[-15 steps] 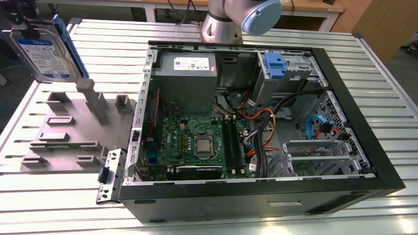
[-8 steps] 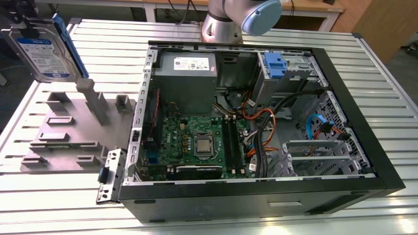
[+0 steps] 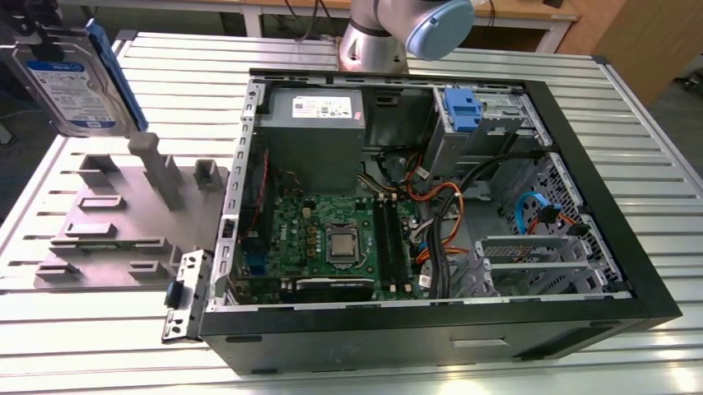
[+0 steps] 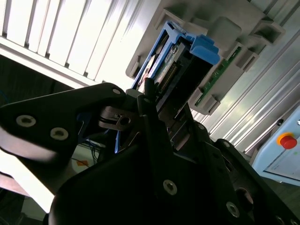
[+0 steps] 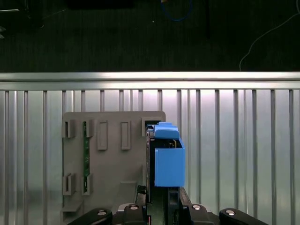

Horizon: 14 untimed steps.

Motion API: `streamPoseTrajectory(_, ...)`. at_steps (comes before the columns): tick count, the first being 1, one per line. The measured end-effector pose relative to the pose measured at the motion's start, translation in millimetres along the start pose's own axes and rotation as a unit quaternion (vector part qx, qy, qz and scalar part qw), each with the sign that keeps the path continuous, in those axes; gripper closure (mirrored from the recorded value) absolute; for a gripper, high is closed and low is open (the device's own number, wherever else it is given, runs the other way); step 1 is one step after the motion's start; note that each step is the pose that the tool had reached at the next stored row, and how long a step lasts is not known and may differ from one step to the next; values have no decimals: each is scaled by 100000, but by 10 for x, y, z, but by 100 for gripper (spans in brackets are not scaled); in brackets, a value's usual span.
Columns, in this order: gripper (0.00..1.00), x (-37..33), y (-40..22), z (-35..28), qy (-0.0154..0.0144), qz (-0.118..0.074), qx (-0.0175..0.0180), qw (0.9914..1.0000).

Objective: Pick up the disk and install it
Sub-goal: 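Pick up the disk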

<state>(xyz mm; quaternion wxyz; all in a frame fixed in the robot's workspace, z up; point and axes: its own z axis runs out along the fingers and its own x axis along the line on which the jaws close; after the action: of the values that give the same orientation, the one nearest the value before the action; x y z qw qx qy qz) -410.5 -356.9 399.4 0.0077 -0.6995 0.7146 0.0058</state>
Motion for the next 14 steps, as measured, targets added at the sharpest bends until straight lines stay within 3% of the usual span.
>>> streamPoseTrajectory(14,65,-3,0,-146,-5,-3,-17,100000)
